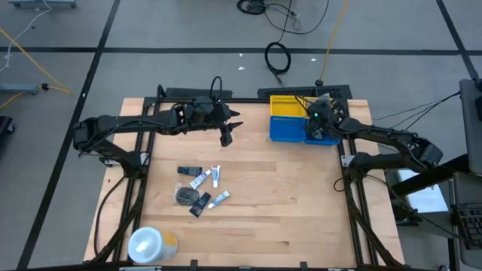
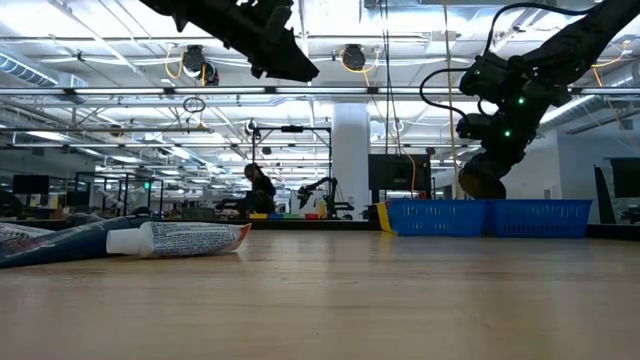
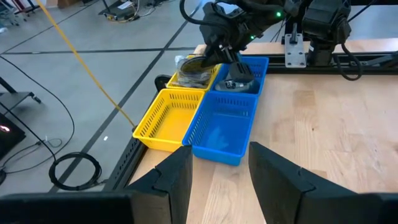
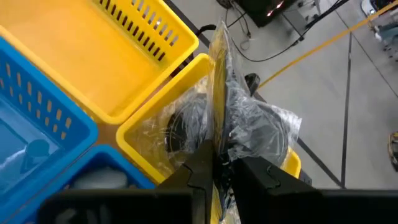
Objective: Pick & Place Travel size toiletries
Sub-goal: Put the black hairbrush into the right yellow basket
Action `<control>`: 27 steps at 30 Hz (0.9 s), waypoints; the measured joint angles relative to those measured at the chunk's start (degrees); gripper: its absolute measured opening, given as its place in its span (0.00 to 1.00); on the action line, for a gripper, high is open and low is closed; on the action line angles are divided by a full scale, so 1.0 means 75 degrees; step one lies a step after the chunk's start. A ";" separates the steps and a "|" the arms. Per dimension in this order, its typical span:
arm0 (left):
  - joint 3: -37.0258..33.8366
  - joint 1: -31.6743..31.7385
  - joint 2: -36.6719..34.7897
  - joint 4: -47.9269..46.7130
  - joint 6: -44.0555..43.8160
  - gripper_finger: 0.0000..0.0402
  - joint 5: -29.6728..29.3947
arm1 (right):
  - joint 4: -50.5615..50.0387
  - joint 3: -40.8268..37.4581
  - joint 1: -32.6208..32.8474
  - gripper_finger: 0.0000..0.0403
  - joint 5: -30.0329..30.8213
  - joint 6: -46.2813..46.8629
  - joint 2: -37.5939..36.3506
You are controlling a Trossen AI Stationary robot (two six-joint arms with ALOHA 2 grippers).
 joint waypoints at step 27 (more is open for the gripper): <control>0.0000 0.0000 0.0001 -0.0004 -0.0032 0.39 0.0000 | 0.0003 0.0000 0.0006 0.35 0.1057 -0.0653 -0.0582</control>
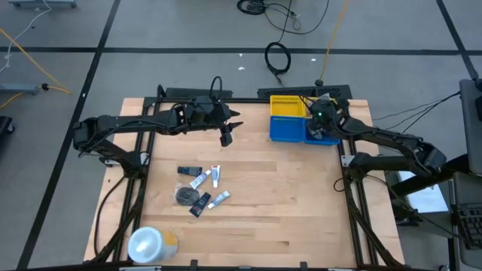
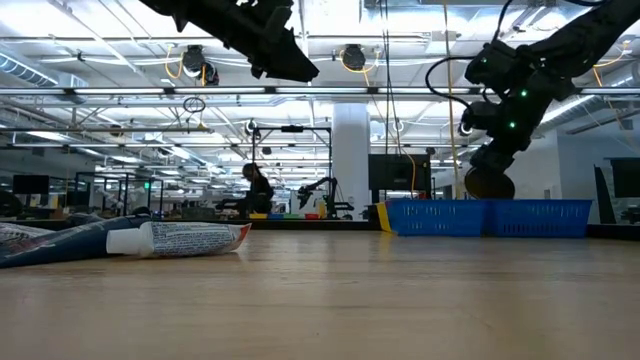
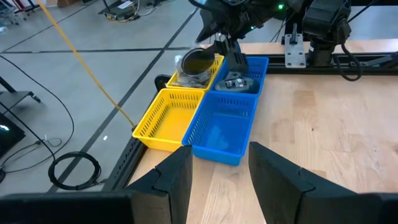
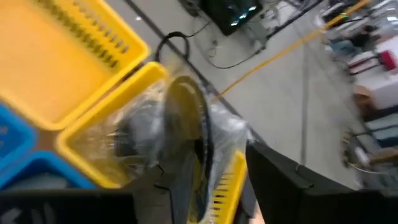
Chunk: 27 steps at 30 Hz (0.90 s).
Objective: Pick & Place Travel size toiletries
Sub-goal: Put the black hairbrush into the right yellow basket, then put the white toothpaste into the left blue basket
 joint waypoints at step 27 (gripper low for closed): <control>0.0000 0.0000 -0.0002 -0.0064 -0.0061 0.39 0.0087 | 0.0989 0.0000 0.0242 0.36 0.1287 -0.1059 -0.0333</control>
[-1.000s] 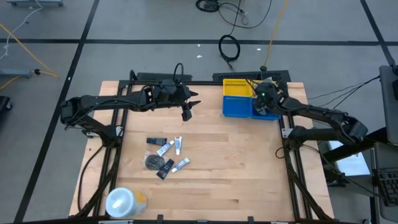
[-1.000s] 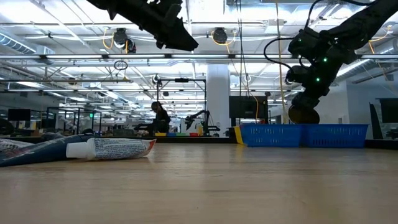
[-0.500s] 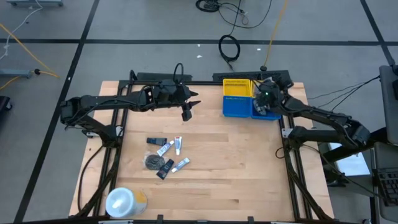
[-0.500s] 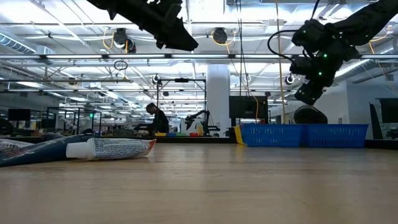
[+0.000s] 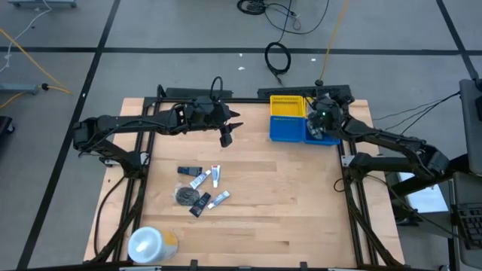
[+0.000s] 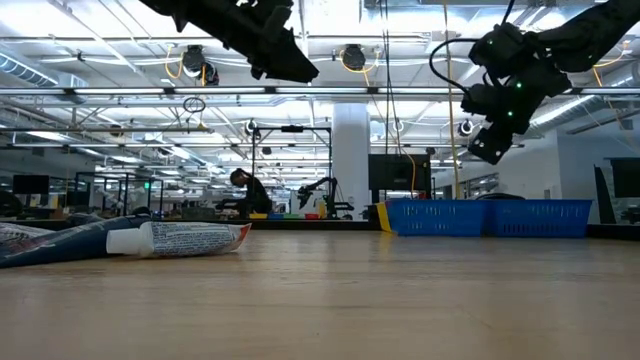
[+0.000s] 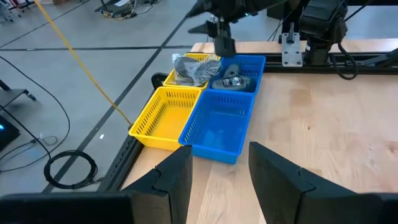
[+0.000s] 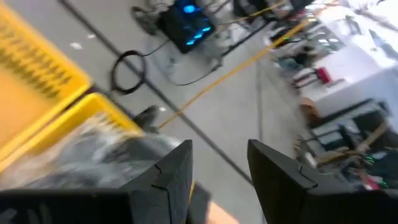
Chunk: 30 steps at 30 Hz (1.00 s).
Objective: Pick & Place Travel size toiletries
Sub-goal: Put the white toothpaste into the left blue basket
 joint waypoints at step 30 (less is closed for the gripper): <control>-0.0006 -0.0805 0.0005 -0.5650 -0.3107 0.39 -0.0056 | 0.0179 -0.0003 0.3748 0.34 -0.3983 0.1857 -0.0003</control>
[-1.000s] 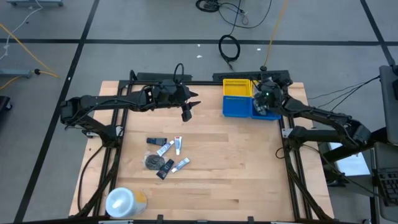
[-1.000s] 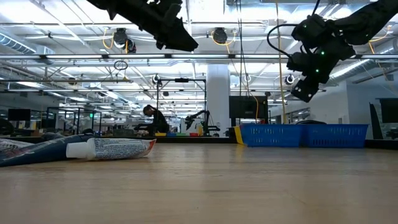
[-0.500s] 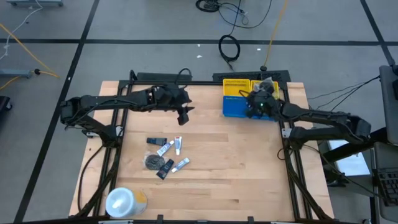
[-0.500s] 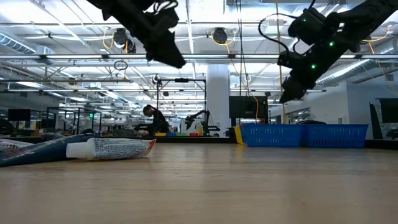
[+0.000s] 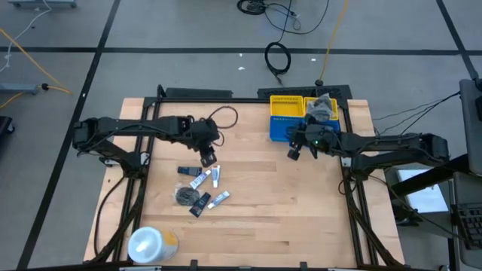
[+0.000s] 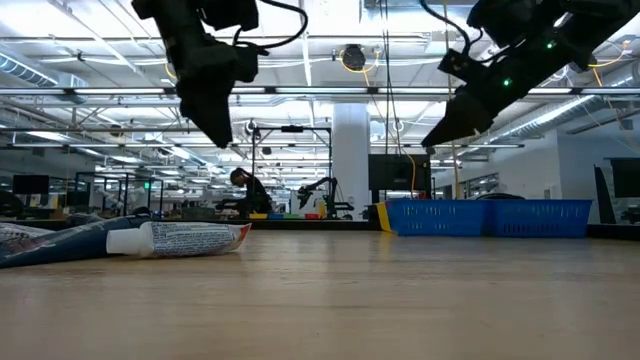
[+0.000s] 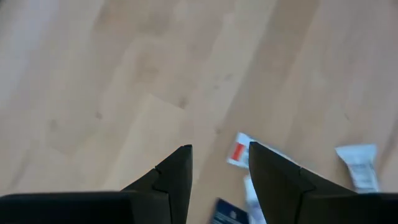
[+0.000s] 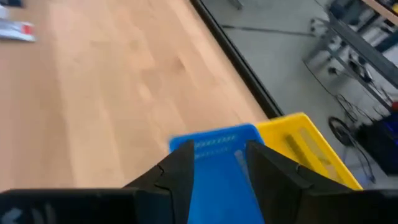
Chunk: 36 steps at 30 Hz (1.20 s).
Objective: Pick & Place Travel size toiletries
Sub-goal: Put the white toothpaste into the left blue basket
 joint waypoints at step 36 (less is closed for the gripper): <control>0.0000 -0.2605 0.2505 0.0707 -0.6371 0.39 0.0810 | 0.0560 0.0000 0.0830 0.33 0.0059 0.0140 0.0000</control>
